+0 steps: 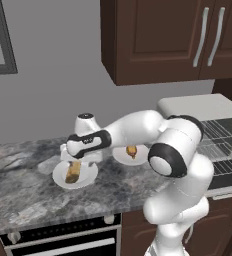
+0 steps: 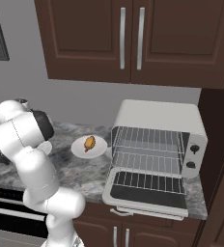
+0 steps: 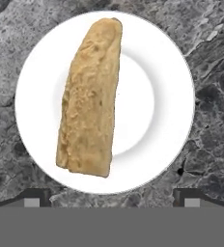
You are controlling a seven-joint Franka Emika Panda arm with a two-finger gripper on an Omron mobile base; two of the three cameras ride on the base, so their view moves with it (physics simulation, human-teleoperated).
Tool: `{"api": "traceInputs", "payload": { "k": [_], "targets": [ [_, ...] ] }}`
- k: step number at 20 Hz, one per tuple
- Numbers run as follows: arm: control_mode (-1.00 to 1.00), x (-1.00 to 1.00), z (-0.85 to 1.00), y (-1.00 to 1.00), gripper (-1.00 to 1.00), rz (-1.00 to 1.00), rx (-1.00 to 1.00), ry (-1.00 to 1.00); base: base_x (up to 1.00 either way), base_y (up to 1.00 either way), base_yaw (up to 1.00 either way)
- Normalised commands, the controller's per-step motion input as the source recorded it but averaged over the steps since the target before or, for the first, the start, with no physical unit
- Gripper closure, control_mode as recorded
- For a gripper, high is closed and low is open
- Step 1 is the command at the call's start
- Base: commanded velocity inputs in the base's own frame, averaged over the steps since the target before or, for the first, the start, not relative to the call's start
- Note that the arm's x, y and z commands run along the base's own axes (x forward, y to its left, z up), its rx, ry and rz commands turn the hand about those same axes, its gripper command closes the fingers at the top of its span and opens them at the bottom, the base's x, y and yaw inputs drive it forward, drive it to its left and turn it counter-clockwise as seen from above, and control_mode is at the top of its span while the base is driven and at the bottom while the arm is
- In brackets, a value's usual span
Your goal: Open the toaster oven door. Place the baguette on the bottom rack in the toaster oven and place the chicken drumstick on the top rack.
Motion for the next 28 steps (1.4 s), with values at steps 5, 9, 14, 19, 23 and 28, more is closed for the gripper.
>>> {"api": "traceInputs", "payload": {
  "k": [5, 9, 14, 19, 23, 28],
  "targets": [
    [-1.00, 0.27, -0.26, 0.27, -1.00, 0.03, 0.00, 0.04, 0.00, 0.00, 0.00],
    [-1.00, 0.29, -0.21, 0.15, -1.00, 0.02, 0.00, 0.06, 0.00, 0.00, 0.00],
    [-1.00, 0.04, -0.18, 0.00, -1.00, 0.01, 0.00, 0.11, 0.00, 0.00, 0.00],
    [-1.00, 0.00, -0.21, 0.05, -1.00, 0.00, 0.00, 0.02, 0.00, 0.00, 0.00],
    [-1.00, 0.00, -0.23, 0.02, -1.00, 0.00, -0.03, 0.00, 0.00, 0.00, 0.00],
    [-1.00, 0.00, -0.20, 0.00, -1.00, 0.00, -0.02, -0.01, 0.00, 0.00, 0.00]
  ]
}}
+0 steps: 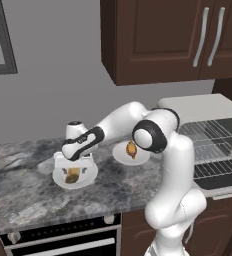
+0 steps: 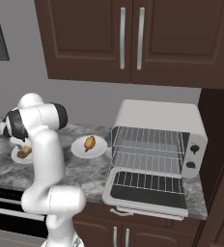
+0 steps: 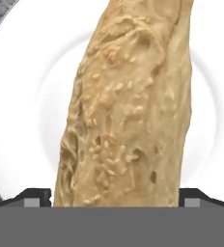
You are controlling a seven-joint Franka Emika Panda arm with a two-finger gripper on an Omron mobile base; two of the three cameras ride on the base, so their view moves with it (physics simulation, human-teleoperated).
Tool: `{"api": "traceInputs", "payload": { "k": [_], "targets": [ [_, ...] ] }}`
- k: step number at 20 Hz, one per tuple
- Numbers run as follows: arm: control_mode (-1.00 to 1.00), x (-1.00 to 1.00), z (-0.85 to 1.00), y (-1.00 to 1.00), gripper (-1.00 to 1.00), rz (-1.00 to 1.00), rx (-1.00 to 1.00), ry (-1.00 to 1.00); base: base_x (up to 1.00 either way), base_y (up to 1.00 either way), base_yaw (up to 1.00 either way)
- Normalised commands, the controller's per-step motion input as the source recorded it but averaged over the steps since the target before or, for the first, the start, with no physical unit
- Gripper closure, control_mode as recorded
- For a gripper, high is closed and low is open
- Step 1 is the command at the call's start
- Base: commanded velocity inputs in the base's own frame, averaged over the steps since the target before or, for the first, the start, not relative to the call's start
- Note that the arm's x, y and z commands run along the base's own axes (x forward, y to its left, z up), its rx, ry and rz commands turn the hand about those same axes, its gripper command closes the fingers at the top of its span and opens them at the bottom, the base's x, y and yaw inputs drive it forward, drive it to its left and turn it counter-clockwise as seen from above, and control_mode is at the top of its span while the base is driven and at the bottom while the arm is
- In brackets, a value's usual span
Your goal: Open the toaster oven door. Place the baguette on the bottom rack in the toaster oven and place the chicken drumstick on the top rack.
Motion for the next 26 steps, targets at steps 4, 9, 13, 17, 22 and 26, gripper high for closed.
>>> {"api": "traceInputs", "payload": {
  "k": [4, 9, 13, 17, 22, 26],
  "targets": [
    [-1.00, 0.00, -0.15, -0.02, -1.00, 0.00, 0.00, 0.00, 0.00, 0.00, 0.00],
    [-1.00, 0.00, 0.00, -0.03, 1.00, 0.00, 0.00, 0.00, 0.00, 0.00, 0.00],
    [-1.00, 0.00, 0.01, -0.03, 1.00, -0.02, 0.01, 0.00, 0.00, 0.00, 0.00],
    [-1.00, -0.05, 0.26, -0.10, 1.00, -0.01, 0.04, 0.00, 0.00, 0.00, 0.00],
    [-1.00, -0.26, 0.35, -0.34, 1.00, -0.01, 0.09, 0.00, 0.00, 0.00, 0.00],
    [-1.00, -0.29, 0.36, -0.47, 1.00, -0.13, 0.13, 0.00, 0.00, 0.00, 0.00]
  ]
}}
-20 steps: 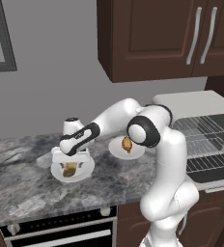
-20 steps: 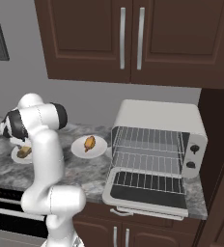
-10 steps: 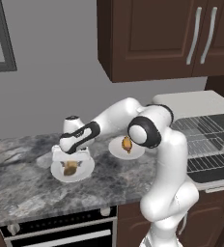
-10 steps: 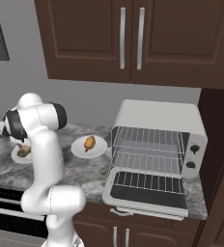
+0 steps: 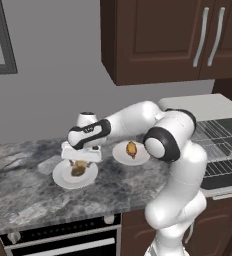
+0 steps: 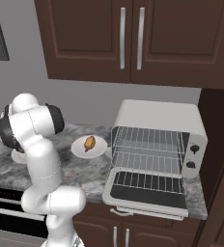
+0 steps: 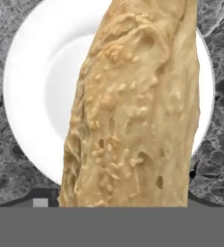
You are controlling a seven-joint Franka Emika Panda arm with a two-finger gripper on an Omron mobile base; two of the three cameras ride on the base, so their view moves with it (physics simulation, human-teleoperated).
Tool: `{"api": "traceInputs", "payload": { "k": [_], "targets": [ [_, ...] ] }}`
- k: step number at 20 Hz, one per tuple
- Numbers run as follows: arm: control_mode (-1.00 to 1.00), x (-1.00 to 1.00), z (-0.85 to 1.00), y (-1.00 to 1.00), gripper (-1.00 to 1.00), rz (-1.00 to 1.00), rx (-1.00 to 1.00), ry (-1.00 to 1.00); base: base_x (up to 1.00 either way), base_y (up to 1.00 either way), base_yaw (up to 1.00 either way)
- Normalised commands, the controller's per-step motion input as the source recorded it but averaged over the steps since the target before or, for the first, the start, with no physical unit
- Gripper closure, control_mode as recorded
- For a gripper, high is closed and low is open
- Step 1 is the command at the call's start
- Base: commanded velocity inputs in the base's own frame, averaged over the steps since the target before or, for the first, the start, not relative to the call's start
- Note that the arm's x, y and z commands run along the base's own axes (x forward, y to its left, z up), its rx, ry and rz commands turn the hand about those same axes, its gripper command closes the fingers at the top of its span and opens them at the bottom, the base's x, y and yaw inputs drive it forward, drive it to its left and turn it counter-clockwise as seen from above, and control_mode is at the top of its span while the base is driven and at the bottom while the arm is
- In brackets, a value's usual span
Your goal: Open the toaster oven door. Place the baguette on the bottom rack in the toaster oven and place the chicken drumstick on the top rack.
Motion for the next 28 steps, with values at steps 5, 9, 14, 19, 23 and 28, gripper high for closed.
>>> {"api": "traceInputs", "payload": {
  "k": [5, 9, 14, 19, 23, 28],
  "targets": [
    [-1.00, -0.39, 0.36, -0.50, 1.00, -0.17, 0.10, -0.01, 0.00, 0.00, 0.00],
    [-1.00, -0.39, 0.35, -0.41, 1.00, -0.14, 0.04, 0.00, 0.00, 0.00, 0.00],
    [-1.00, -0.43, 0.35, -0.42, 1.00, -0.05, 0.00, 0.00, 0.00, 0.00, 0.00],
    [-1.00, -0.38, 0.36, -0.46, 1.00, 0.00, 0.00, 0.02, 0.00, 0.00, 0.00],
    [-1.00, -0.32, 0.28, -0.45, 1.00, 0.00, -0.01, 0.01, 0.00, 0.00, 0.00],
    [-1.00, -0.39, 0.23, -0.48, 1.00, -0.02, 0.00, 0.01, 0.00, 0.00, 0.00]
  ]
}}
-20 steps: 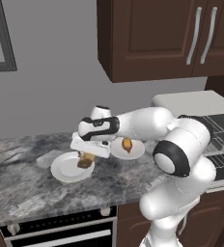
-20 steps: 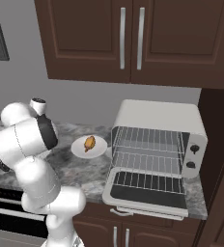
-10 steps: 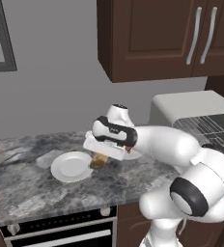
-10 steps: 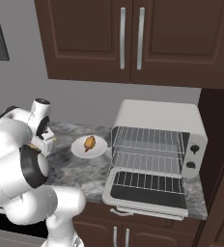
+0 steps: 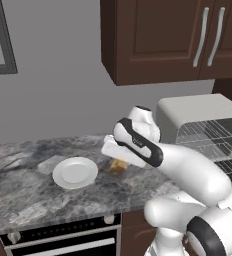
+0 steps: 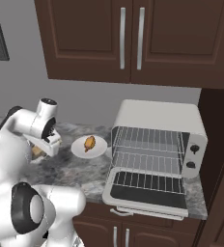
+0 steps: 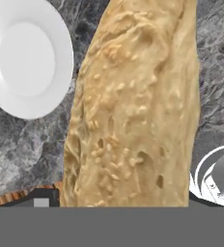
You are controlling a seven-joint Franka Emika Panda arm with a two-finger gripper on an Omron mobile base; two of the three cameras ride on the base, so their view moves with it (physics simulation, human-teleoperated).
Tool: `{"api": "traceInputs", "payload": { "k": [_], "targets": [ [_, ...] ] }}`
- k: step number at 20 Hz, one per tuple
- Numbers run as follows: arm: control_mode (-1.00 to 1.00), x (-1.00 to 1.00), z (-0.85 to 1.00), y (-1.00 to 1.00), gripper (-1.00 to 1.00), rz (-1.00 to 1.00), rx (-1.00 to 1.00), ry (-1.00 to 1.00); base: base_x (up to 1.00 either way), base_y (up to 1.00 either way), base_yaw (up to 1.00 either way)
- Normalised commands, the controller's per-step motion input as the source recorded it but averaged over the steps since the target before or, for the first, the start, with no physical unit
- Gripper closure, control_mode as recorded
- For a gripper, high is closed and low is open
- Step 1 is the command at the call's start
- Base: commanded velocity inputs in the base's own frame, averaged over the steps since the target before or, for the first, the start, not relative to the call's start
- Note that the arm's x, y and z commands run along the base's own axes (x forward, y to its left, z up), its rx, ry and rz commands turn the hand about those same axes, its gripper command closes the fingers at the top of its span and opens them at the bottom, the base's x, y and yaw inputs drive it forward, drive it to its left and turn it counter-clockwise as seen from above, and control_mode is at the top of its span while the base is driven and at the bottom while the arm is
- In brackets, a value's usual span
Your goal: Open the toaster oven door. Place the baguette on the bottom rack in the toaster oven and place the chicken drumstick on the top rack.
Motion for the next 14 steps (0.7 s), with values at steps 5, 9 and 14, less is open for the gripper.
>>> {"api": "traceInputs", "payload": {
  "k": [5, 9, 14],
  "targets": [
    [-1.00, -0.45, 0.22, -0.55, 1.00, -0.06, 0.00, 0.00, 0.00, 0.00, 0.00],
    [-1.00, -0.42, 0.14, -0.48, 1.00, -0.08, -0.04, 0.00, 0.00, 0.00, 0.00],
    [-1.00, -0.32, 0.16, -0.56, 1.00, -0.06, -0.01, 0.06, 0.00, 0.00, 0.00]
  ]
}}
